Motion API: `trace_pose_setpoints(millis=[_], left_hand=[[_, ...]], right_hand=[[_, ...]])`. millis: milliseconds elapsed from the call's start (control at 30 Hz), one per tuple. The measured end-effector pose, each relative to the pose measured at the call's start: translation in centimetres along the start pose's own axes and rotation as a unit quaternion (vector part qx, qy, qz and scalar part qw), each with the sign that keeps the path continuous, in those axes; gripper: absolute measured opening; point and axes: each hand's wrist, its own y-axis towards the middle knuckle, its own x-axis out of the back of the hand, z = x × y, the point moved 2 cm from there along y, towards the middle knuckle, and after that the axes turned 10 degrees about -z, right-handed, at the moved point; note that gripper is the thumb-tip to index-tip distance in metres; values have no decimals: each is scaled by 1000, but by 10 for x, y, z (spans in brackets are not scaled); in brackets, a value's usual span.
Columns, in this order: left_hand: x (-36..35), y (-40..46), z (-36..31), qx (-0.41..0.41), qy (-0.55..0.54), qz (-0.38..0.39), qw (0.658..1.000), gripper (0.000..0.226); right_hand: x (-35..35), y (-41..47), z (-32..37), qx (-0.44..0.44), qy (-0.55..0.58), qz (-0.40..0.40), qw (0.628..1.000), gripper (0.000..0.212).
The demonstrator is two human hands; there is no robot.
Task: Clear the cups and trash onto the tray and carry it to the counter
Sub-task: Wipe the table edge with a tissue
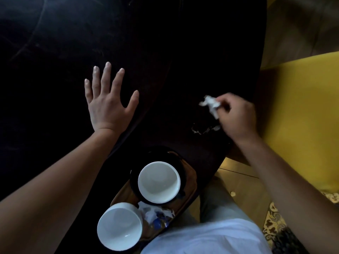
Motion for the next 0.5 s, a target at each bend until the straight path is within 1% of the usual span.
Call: trace_pose_setpoints(millis=[67, 133, 200, 333, 367, 400, 500], left_hand=[[0, 0, 0, 0, 0, 0, 1000, 68], [1, 0, 0, 2, -1, 2, 1000, 68], [0, 0, 0, 1, 1, 2, 1000, 68], [0, 1, 0, 0, -1, 3, 1000, 69], [-1, 1, 0, 0, -2, 3, 1000, 69], [-1, 1, 0, 1, -2, 3, 1000, 69], [-1, 0, 0, 0, -1, 2, 1000, 69]], right_hand=[[5, 25, -21, -52, -30, -41, 997, 17], [4, 31, -31, -72, -49, -36, 996, 16], [-1, 16, -22, -32, -58, -10, 998, 13], [-12, -42, 14, 79, -37, 128, 988, 17], [-12, -47, 17, 90, -25, 141, 986, 18], [-12, -42, 17, 88, -15, 128, 988, 17], [-7, -3, -1, 29, -18, 21, 999, 15]])
